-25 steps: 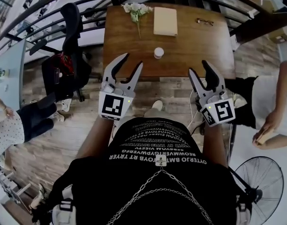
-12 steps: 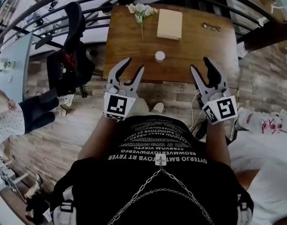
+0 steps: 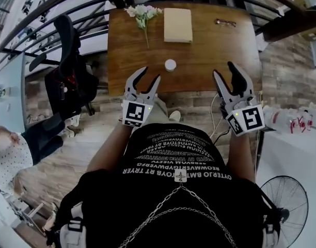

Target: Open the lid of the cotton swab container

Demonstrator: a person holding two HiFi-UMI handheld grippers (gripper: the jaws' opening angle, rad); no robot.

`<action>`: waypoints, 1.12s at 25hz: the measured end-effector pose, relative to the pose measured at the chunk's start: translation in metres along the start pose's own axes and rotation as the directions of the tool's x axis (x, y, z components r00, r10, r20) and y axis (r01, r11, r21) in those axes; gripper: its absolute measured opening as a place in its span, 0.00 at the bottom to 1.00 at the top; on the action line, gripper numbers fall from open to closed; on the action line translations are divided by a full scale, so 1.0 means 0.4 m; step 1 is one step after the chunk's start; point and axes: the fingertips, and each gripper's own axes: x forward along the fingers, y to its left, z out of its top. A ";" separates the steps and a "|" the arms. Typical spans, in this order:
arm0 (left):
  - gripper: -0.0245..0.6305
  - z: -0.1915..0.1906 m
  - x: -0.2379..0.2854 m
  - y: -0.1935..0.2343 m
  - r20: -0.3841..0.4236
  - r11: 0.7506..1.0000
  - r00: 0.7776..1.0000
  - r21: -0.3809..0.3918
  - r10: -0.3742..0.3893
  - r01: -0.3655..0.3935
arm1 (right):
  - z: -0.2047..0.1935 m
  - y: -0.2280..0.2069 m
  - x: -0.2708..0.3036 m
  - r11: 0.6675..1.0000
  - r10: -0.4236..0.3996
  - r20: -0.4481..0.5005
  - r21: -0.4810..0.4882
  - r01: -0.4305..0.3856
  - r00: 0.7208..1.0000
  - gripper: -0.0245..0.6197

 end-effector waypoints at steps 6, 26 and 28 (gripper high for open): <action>0.35 -0.180 0.105 -0.045 -0.071 0.992 0.990 -0.007 -0.124 0.124 | -0.027 -0.024 0.035 0.999 -0.047 -0.049 0.018 0.048 0.998 0.35; 0.46 -0.537 0.392 -0.134 -0.230 0.968 0.940 -0.033 -0.251 0.250 | -0.155 -0.018 0.055 0.995 -0.065 -0.214 0.061 0.080 0.975 0.36; 0.46 -0.541 0.405 -0.136 -0.229 0.967 0.940 -0.036 -0.254 0.253 | -0.163 -0.023 0.046 0.994 -0.074 -0.223 0.067 0.091 0.972 0.36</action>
